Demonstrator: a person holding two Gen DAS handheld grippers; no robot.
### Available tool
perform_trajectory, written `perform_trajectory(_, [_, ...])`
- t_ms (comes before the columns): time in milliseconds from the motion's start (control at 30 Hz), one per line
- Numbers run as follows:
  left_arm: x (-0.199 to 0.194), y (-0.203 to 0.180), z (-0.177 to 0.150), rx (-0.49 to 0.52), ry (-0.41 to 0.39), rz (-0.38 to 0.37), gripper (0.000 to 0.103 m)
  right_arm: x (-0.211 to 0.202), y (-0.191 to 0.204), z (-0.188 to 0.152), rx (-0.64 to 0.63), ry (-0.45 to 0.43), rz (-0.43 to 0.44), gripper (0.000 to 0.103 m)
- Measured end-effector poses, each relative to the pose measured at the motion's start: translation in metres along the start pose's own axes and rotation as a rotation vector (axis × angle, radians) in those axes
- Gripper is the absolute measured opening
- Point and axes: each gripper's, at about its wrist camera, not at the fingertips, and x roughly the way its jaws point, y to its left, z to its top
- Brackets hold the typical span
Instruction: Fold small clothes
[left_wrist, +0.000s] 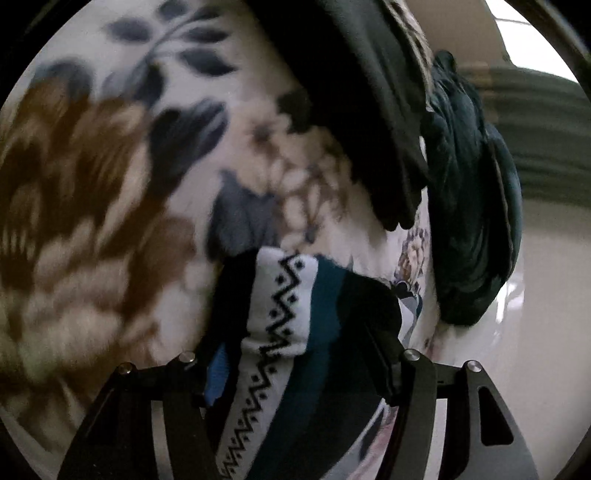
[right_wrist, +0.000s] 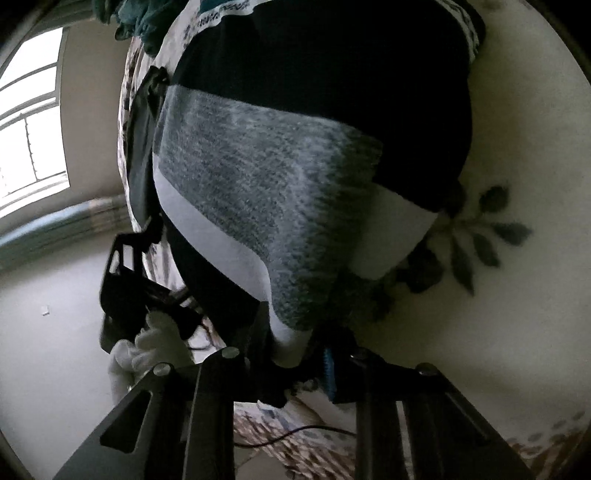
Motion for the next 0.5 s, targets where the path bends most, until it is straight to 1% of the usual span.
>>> perform_trajectory(33, [0.002, 0.001, 0.003, 0.022, 0.004, -0.002, 0.06, -0.001, 0.0, -0.003, -0.013, 0.004, -0.01, 0.021])
perform_trajectory(67, [0.004, 0.002, 0.005, 0.023, 0.006, -0.007, 0.06, 0.0, 0.001, -0.006, -0.026, 0.011, -0.016, 0.021])
perform_trajectory(200, [0.009, 0.008, 0.013, -0.021, 0.023, -0.035, 0.06, -0.005, 0.003, -0.011, -0.042, 0.034, -0.019, 0.017])
perform_trajectory(233, [0.009, 0.008, 0.016, -0.022, 0.026, -0.033, 0.06, -0.006, 0.007, -0.012, -0.061, 0.038, -0.026, 0.016])
perform_trajectory(333, [0.006, 0.006, 0.013, -0.047, 0.034, -0.024, 0.061, -0.01, 0.013, -0.017, -0.099, 0.048, -0.047, 0.015])
perform_trajectory(367, [0.002, 0.002, 0.01, -0.029, 0.037, -0.014, 0.061, -0.013, 0.014, -0.016, -0.106, 0.054, -0.05, 0.017])
perform_trajectory(400, [-0.002, 0.0, 0.006, -0.008, 0.039, -0.002, 0.061, -0.018, 0.015, -0.015, -0.109, 0.062, -0.058, 0.022])
perform_trajectory(433, [-0.008, -0.002, 0.0, 0.009, 0.041, 0.01, 0.061, -0.021, 0.02, -0.01, -0.115, 0.07, -0.09, 0.039])
perform_trajectory(467, [-0.015, -0.002, -0.005, 0.014, 0.038, 0.01, 0.061, -0.032, 0.022, -0.007, -0.129, 0.052, -0.111, 0.044])
perform_trajectory(500, [-0.021, 0.001, -0.009, 0.013, 0.031, 0.01, 0.062, -0.049, 0.024, -0.003, -0.143, 0.007, -0.116, 0.047])
